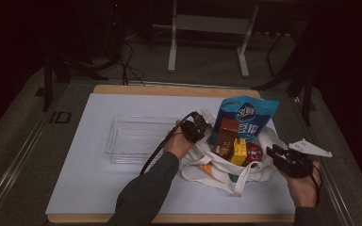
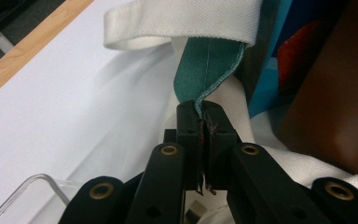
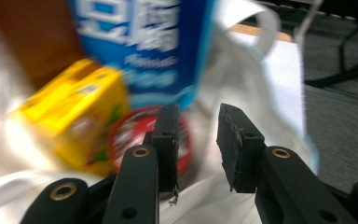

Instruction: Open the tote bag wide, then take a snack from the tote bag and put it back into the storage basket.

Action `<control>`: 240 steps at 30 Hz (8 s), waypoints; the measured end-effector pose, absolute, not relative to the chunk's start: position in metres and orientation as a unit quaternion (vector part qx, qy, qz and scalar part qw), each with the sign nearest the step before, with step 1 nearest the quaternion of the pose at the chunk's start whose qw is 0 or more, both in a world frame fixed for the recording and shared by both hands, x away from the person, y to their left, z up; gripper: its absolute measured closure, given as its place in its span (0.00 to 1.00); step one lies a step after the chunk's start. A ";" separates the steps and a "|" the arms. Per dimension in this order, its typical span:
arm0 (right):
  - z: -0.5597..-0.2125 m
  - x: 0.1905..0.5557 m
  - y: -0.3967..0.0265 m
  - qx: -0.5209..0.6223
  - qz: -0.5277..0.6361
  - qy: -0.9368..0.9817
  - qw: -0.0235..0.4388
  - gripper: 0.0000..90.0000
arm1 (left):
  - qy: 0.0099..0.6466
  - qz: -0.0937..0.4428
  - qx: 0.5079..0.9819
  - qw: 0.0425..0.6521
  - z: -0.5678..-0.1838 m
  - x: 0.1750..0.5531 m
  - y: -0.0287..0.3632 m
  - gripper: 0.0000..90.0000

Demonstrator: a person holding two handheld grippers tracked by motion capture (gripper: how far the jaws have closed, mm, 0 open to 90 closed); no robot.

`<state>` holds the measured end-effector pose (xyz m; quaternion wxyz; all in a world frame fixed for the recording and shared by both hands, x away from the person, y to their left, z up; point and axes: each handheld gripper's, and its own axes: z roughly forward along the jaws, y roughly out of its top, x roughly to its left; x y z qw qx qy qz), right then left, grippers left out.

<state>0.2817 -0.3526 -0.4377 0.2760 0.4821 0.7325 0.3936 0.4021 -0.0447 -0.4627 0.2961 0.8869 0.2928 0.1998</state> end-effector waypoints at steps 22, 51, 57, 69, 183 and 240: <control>-0.489 0.248 -0.327 0.470 0.412 0.752 0.210 0.92 | 0.291 0.199 0.886 0.301 -0.462 0.401 -0.043 0.96; -0.483 0.225 -0.340 0.435 0.489 0.725 0.215 0.80 | 0.289 0.190 0.885 0.313 -0.461 0.399 -0.038 0.94; -0.479 0.220 -0.339 0.407 0.490 0.741 0.216 0.76 | 0.289 0.190 0.884 0.314 -0.461 0.399 -0.038 0.94; -0.499 0.230 -0.323 0.409 0.424 0.777 0.224 0.98 | 0.288 0.190 0.884 0.315 -0.460 0.399 -0.038 0.93; -0.520 0.235 -0.326 0.426 0.438 0.763 0.211 0.97 | 0.130 0.053 0.859 0.492 -0.405 0.399 -0.051 0.22; -0.521 0.234 -0.328 0.428 0.444 0.760 0.204 0.96 | 0.128 0.030 0.803 0.582 -0.427 0.387 -0.080 0.40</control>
